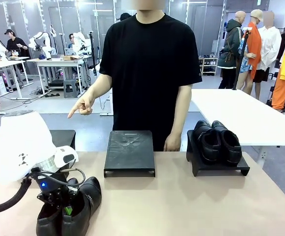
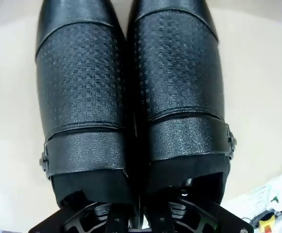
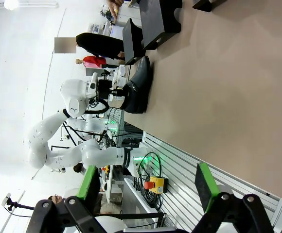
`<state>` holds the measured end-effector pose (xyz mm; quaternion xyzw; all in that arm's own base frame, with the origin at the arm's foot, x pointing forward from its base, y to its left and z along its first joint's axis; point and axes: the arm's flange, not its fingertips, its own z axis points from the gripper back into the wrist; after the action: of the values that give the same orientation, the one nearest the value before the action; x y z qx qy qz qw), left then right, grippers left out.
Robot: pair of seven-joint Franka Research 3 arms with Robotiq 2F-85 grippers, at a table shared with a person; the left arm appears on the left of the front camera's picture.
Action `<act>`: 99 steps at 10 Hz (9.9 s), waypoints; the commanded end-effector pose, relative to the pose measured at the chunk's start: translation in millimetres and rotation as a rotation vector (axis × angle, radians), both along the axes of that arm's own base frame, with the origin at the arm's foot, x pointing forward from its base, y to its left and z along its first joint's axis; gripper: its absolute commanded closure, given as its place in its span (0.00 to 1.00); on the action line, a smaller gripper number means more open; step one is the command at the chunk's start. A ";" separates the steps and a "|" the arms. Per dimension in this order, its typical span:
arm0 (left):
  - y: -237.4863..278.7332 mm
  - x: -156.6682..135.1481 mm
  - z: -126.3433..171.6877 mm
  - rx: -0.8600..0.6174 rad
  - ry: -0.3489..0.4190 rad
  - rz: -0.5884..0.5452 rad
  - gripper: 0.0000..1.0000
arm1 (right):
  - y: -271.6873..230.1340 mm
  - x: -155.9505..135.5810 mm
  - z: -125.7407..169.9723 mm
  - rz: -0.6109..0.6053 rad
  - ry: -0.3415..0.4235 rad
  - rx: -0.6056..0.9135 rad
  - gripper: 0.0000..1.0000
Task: Place the shoes on the stand as instructed by the person.
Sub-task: Pick up another pair of Shoes and place it on the Shoes Stand indicated by the person.
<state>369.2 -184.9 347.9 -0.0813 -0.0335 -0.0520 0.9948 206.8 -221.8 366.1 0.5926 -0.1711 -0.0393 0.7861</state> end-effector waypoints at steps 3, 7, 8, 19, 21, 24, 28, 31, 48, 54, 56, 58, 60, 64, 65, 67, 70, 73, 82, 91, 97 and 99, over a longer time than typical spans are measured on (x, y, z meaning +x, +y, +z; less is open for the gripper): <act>42.1 -64.7 125.1 -0.023 -0.284 0.020 1.00 | 1.7 -0.5 3.8 -0.009 -0.006 0.009 0.00; 135.8 -35.3 193.7 -0.026 -0.411 0.029 1.00 | 1.7 -0.5 3.8 -0.009 -0.006 0.009 0.00; 167.6 -21.4 196.8 0.036 -0.411 0.053 1.00 | 1.7 -0.5 3.8 -0.009 -0.006 0.009 0.00; 218.4 -1.8 171.6 0.045 -0.399 0.068 0.91 | 1.7 -0.5 3.8 -0.009 -0.006 0.009 0.00; 217.0 28.3 169.6 0.023 -0.423 0.050 0.91 | 1.7 -0.5 3.8 -0.009 -0.006 0.009 0.00; 206.1 101.1 167.4 0.054 -0.428 0.068 0.91 | 1.7 -0.5 3.8 -0.009 -0.006 0.009 0.00; 186.2 171.0 155.1 0.118 -0.417 0.049 0.91 | 1.7 -0.5 3.8 -0.009 -0.006 0.009 0.00; 192.1 204.7 136.0 0.119 -0.403 0.041 0.91 | 1.7 -0.5 3.8 -0.009 -0.006 0.009 0.00; 208.1 248.9 71.5 0.063 -0.358 0.060 0.91 | 1.7 -0.5 3.8 -0.009 -0.006 0.009 0.00; 203.1 240.0 88.5 0.058 -0.364 0.056 0.00 | 1.7 -0.5 3.8 -0.009 -0.006 0.009 0.00; 201.6 233.0 95.8 0.060 -0.367 0.049 0.11 | 1.7 -0.5 3.8 -0.009 -0.006 0.009 0.00; 200.6 231.0 97.1 0.058 -0.371 0.050 0.00 | 1.7 -0.5 3.8 -0.009 -0.006 0.009 0.00; 196.4 237.6 97.7 0.074 -0.375 0.076 0.00 | 1.7 -0.5 3.8 -0.009 -0.006 0.009 0.00; 196.4 237.6 97.7 0.074 -0.375 0.076 0.00 | 1.7 -0.5 3.8 -0.009 -0.006 0.009 0.00; 196.4 237.6 97.7 0.074 -0.375 0.076 0.00 | 1.7 -0.5 3.8 -0.009 -0.006 0.009 0.00; 196.4 237.6 97.7 0.074 -0.375 0.076 0.00 | 1.7 -0.5 3.8 -0.009 -0.006 0.009 0.00; 196.4 237.6 97.7 0.074 -0.375 0.076 0.00 | 1.7 -0.5 3.8 -0.009 -0.006 0.009 0.00; 195.9 237.1 97.7 0.074 -0.375 0.076 0.00 | 1.7 -0.5 3.8 -0.009 -0.006 0.009 0.00; 354.4 72.2 158.4 -0.651 -0.025 -0.177 0.00 | 1.7 -0.5 3.8 -0.009 -0.006 0.009 0.00; 451.4 -33.5 33.0 -1.246 -0.250 -0.212 0.00 | 1.7 -0.5 3.8 -0.009 -0.006 0.009 0.00; 445.6 -37.0 28.1 -1.222 -0.229 -0.182 0.00 | 1.7 -0.5 3.8 -0.009 -0.006 0.009 0.00; 445.6 -37.0 28.1 -1.222 -0.229 -0.182 0.00 | 1.7 -0.5 3.8 -0.009 -0.006 0.009 0.00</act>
<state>335.7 259.9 377.2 -0.6336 -0.1550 -0.1088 0.7501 206.7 -222.0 366.6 0.5924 -0.1706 -0.0391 0.7864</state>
